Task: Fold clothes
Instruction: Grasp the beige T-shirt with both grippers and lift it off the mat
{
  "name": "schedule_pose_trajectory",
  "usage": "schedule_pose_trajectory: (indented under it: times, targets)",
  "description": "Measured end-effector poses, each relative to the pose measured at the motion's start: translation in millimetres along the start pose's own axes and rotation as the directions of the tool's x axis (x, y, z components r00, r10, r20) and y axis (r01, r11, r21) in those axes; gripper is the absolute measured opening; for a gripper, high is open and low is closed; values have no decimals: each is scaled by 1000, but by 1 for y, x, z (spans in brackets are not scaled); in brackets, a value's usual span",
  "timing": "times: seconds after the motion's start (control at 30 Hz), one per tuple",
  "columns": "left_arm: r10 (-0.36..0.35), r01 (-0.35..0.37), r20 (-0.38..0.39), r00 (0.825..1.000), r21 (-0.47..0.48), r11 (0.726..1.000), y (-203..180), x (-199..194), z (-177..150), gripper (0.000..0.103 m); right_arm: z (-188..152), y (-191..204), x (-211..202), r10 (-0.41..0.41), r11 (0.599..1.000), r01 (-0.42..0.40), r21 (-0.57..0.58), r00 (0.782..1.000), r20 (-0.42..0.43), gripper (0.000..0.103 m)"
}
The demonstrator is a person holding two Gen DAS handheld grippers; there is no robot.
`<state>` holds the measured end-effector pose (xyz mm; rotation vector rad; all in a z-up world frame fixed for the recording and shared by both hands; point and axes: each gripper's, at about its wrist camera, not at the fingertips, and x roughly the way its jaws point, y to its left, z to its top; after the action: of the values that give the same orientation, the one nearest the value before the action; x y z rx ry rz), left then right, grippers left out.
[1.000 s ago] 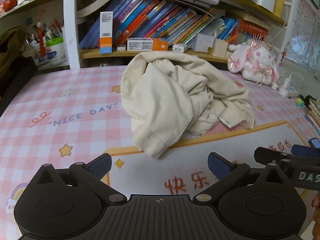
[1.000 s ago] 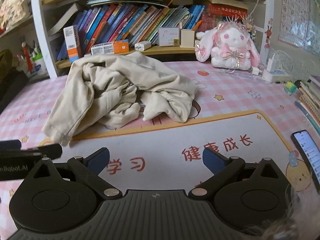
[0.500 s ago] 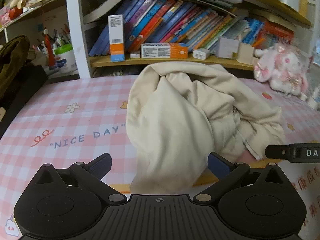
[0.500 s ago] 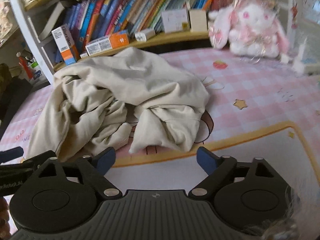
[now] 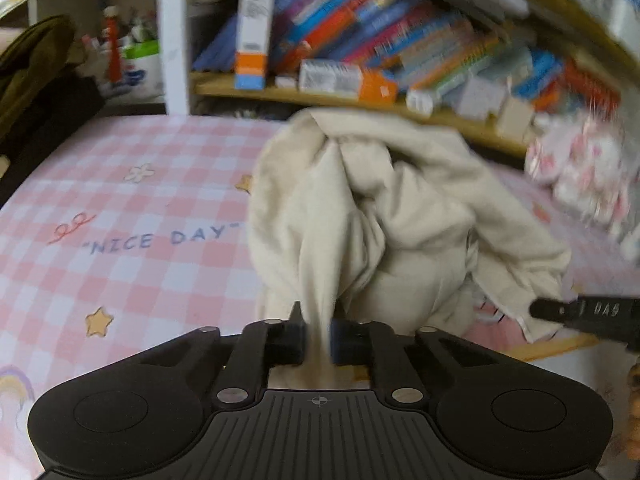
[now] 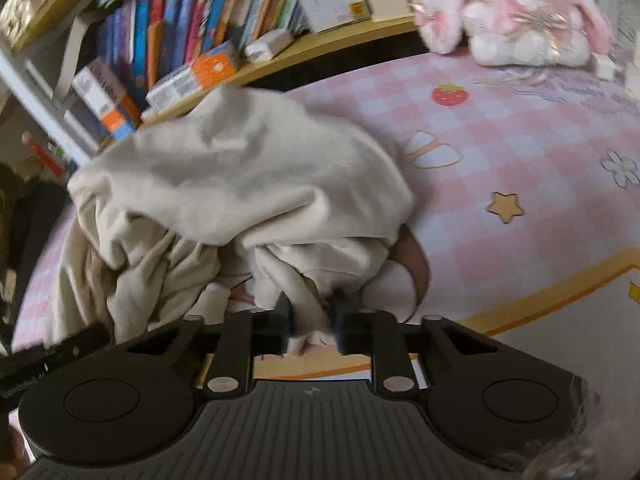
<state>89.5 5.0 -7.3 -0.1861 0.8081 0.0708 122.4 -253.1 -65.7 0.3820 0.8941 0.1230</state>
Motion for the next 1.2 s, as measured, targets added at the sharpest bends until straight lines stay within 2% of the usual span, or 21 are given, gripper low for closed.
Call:
schedule_pose_trajectory:
  times: [0.13, 0.2, 0.27, 0.3, 0.37, 0.47, 0.5, 0.53, 0.6, 0.67, 0.73, 0.83, 0.9, 0.97, 1.03, 1.07, 1.17, 1.2]
  targets:
    - [-15, 25, 140, 990, -69, 997, 16, -54, 8, 5, 11, -15, -22, -27, 999, 30, -27, 994, 109, 13]
    - [-20, 42, 237, 971, -90, 995, 21, -88, 15, 4, 25, -22, -39, -37, 998, 45, -40, 981, 190, 13]
    - [-23, 61, 329, 944, -104, 993, 25, -120, 22, 4, 44, -28, -59, -33, 997, 51, -56, 958, 284, 12]
    - [-32, 80, 377, 926, -111, 991, 28, -136, 25, 4, 54, -29, -70, -30, 996, 54, -65, 943, 331, 12]
    - [-57, 134, 481, 875, -127, 983, 33, -171, 30, 4, 75, -30, -94, -20, 995, 59, -79, 905, 426, 12]
    - [-40, 201, 620, 784, -192, 961, 48, -216, 28, 4, 108, -28, -129, 16, 993, 49, -104, 836, 548, 12]
    - [-63, 253, 660, 749, -197, 947, 56, -227, 26, 4, 117, -26, -140, 32, 993, 42, -112, 812, 583, 12]
    - [-16, 251, 690, 724, -241, 938, 66, -239, 21, 4, 124, -23, -147, 53, 992, 28, -124, 793, 606, 12]
    - [83, 218, 709, 700, -324, 921, 86, -253, 13, 4, 138, -17, -161, 99, 989, -2, -149, 756, 647, 12]
    - [181, 162, 673, 717, -414, 896, 108, -252, 4, 4, 145, -12, -164, 140, 983, -25, -184, 753, 643, 12]
    - [275, 105, 628, 728, -499, 860, 131, -250, -6, 4, 143, -4, -152, 170, 973, -36, -227, 777, 606, 12]
    - [331, 33, 548, 768, -550, 834, 145, -234, -14, 4, 135, 5, -132, 211, 958, -66, -280, 823, 527, 12]
    - [328, -3, 515, 792, -533, 846, 148, -224, -8, 4, 127, 13, -118, 232, 945, -81, -316, 848, 477, 13]
    - [324, -23, 520, 790, -502, 864, 149, -219, 12, 4, 125, 26, -109, 245, 928, -73, -365, 859, 451, 12]
    - [331, -7, 572, 750, -494, 869, 146, -232, 20, 4, 135, 43, -112, 262, 913, -64, -402, 849, 459, 12]
    - [335, 2, 597, 729, -490, 872, 145, -239, 24, 4, 141, 50, -123, 282, 907, -65, -416, 827, 486, 12]
    - [343, 25, 668, 660, -476, 879, 141, -258, 36, 4, 159, 62, -163, 356, 892, -65, -448, 713, 605, 12]
    - [345, 32, 691, 636, -470, 882, 140, -265, 40, 4, 165, 60, -175, 375, 892, -84, -443, 685, 625, 12]
